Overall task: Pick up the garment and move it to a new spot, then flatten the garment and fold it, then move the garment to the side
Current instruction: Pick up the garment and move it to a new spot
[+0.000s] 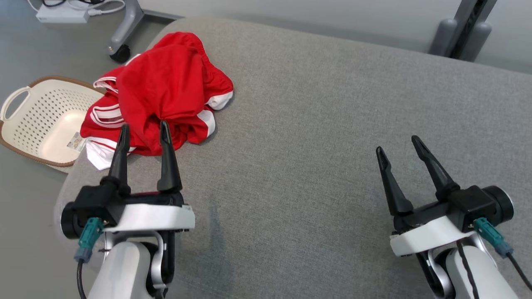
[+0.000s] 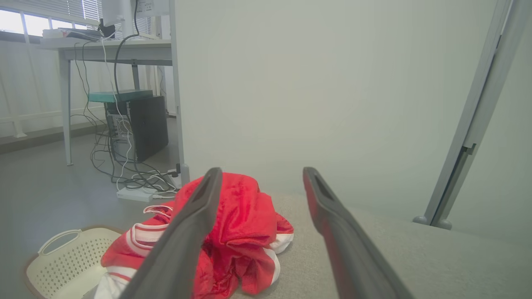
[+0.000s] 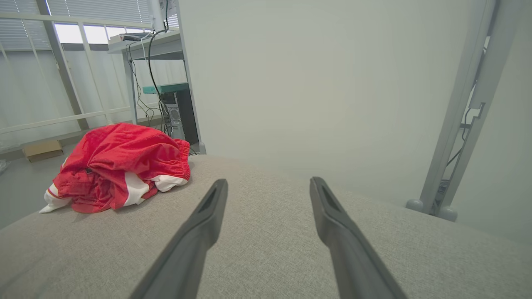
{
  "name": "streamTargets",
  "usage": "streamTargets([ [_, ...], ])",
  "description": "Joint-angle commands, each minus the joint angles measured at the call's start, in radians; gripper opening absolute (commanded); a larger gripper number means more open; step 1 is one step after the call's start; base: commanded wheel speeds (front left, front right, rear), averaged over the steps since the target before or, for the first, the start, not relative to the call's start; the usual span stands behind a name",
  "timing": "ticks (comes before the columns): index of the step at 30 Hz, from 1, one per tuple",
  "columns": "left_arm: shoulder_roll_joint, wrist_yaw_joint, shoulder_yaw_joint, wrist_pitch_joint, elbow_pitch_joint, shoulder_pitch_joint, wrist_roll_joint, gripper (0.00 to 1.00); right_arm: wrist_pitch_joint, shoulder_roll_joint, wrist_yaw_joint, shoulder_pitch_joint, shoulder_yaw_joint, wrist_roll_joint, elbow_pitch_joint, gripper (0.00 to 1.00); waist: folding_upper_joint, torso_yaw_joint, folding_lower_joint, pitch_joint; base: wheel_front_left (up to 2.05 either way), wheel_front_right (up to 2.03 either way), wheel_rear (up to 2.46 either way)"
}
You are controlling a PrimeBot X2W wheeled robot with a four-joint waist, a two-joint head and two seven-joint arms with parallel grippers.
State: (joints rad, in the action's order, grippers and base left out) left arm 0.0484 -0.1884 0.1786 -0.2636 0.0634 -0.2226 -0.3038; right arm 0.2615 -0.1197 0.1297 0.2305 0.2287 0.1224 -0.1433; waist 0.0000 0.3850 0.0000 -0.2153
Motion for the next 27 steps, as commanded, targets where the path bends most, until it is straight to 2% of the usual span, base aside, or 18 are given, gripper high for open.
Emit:
streamTargets([
  [1,0.004,-0.008,-0.005,-0.001,-0.003,-0.032,-0.005,1.00,0.005,-0.014,0.002,0.017,-0.003,-0.004,0.005,1.00,0.0000,-0.010,0.0000,-0.060,0.00,0.00,0.00],
  [9,0.004,-0.022,-0.075,-0.001,0.074,-0.195,0.026,1.00,0.005,-0.060,0.002,0.077,0.015,-0.001,0.011,1.00,0.0000,-0.035,0.0000,-0.157,0.00,0.00,0.00],
  [13,0.004,-0.006,-0.129,-0.001,0.171,-0.290,0.044,1.00,0.005,-0.069,0.002,0.095,0.018,0.000,0.009,1.00,0.0000,-0.047,0.0000,-0.184,0.00,0.00,0.00],
  [18,0.012,0.026,-0.183,-0.001,0.329,-0.416,0.072,1.00,0.005,-0.077,0.002,0.108,0.017,0.002,0.008,1.00,0.0000,-0.057,0.0000,-0.206,0.00,0.00,0.00],
  [21,0.034,0.046,-0.206,0.000,0.506,-0.524,0.066,1.00,0.005,-0.080,0.002,0.111,0.023,-0.001,0.005,1.00,0.0000,-0.064,0.0000,-0.218,0.00,0.00,0.00],
  [27,0.058,0.083,-0.216,0.096,0.720,-0.664,0.023,1.00,0.005,-0.081,0.002,0.116,0.039,-0.002,-0.003,1.00,0.0000,-0.072,0.0000,-0.227,0.00,0.00,0.00],
])
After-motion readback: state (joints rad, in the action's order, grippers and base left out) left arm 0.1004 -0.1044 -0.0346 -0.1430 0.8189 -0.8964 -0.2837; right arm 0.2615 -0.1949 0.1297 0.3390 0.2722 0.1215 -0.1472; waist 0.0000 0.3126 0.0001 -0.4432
